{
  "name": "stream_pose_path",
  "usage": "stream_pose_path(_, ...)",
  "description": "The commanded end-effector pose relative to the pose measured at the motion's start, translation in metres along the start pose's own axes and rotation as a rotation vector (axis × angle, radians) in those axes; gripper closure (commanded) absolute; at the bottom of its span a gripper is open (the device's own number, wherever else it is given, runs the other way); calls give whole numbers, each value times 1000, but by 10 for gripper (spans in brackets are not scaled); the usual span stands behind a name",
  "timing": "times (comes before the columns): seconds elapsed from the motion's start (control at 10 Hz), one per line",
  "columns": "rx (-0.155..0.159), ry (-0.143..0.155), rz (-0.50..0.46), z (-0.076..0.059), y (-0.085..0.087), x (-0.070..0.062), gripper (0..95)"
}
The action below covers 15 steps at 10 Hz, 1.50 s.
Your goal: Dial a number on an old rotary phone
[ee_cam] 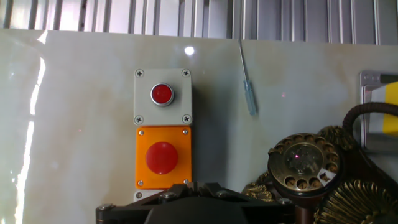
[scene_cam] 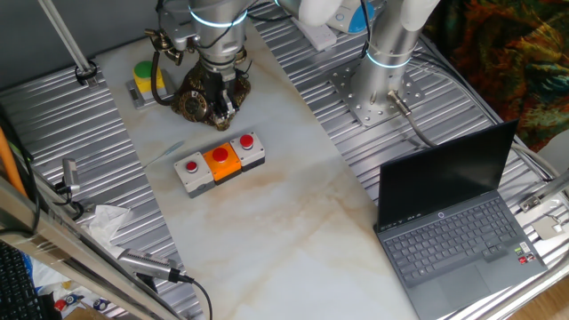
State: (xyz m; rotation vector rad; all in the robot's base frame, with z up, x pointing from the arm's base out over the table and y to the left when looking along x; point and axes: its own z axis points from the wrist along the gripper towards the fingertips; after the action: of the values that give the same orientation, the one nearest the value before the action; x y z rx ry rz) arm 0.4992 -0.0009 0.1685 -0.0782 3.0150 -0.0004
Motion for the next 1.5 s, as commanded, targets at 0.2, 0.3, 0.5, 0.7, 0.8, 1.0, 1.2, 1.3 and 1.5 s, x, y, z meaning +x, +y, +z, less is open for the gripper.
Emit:
stream_pose_path(0.2, -5, 19, 7, 3, 0, -1, 950)
stream_pose_path(0.3, -5, 13, 5, 10, -2, 0, 950)
stream_pose_path(0.5, -5, 17, 5, 16, -3, 0, 950)
stream_pose_path(0.7, -4, 23, 5, 25, -4, 1, 950)
stream_pose_path(0.8, -4, 25, 3, 26, -4, 1, 950)
stream_pose_path(1.0, -11, 28, -7, 30, -9, 0, 950)
stream_pose_path(1.2, -24, 33, -10, 35, -17, -3, 950)
stream_pose_path(1.3, -23, 40, -14, 36, -19, -6, 950)
stream_pose_path(1.5, -39, 43, -15, 41, -26, -15, 950)
